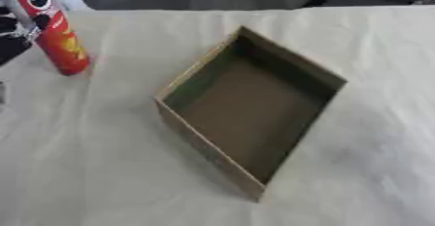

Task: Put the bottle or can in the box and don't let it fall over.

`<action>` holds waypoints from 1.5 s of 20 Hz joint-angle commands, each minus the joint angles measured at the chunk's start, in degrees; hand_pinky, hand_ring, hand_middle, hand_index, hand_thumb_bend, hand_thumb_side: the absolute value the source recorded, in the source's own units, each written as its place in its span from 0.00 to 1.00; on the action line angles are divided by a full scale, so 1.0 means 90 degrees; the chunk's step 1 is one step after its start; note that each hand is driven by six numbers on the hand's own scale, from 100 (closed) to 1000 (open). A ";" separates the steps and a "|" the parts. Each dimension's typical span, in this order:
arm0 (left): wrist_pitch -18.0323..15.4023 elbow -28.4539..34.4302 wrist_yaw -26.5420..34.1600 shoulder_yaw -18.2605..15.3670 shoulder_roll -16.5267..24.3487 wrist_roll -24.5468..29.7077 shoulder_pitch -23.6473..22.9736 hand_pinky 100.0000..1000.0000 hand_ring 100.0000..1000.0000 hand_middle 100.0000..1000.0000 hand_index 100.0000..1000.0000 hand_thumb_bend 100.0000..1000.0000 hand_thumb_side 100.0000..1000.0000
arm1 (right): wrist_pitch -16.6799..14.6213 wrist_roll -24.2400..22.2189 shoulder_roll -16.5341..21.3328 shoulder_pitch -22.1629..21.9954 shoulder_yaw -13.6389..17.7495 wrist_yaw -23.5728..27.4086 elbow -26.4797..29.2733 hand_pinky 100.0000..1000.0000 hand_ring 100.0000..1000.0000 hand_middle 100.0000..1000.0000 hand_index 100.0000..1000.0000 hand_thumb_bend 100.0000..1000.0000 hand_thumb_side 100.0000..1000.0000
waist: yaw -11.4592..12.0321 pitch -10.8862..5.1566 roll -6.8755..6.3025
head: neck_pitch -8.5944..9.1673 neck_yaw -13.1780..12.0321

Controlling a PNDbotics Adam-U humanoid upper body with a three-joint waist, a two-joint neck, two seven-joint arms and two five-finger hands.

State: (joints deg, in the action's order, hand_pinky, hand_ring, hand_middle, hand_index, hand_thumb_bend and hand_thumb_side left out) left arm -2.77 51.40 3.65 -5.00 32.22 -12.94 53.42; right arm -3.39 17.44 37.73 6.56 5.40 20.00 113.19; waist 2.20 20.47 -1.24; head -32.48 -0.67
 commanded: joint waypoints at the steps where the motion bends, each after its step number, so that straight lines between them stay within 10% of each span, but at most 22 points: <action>1: -0.0040 0.0030 -0.0111 -0.0026 0.0277 0.0061 0.0199 0.82 0.74 0.58 0.72 0.69 0.23 | -0.0019 -0.0050 0.0231 0.0070 0.0022 0.0027 0.0156 0.81 0.81 0.93 0.85 0.59 0.00 | -0.0033 -0.0096 0.0003 | 0.0132 -0.0058; 30: 0.0252 -0.0265 -0.0735 -0.0204 0.0422 -0.0574 0.0697 0.90 0.76 0.60 0.73 0.75 0.30 | 0.0006 -0.0185 0.0202 0.0268 -0.0052 0.0058 0.0156 0.81 0.79 0.92 0.85 0.58 0.00 | -0.0364 0.0170 0.0093 | 0.0570 -0.0435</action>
State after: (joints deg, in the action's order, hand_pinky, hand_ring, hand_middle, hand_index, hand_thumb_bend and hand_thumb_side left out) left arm -0.65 48.49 -3.20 -6.18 33.69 -17.87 58.30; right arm -3.28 15.95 38.09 8.54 4.53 20.50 113.19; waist -1.05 23.04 -0.50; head -28.33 -4.41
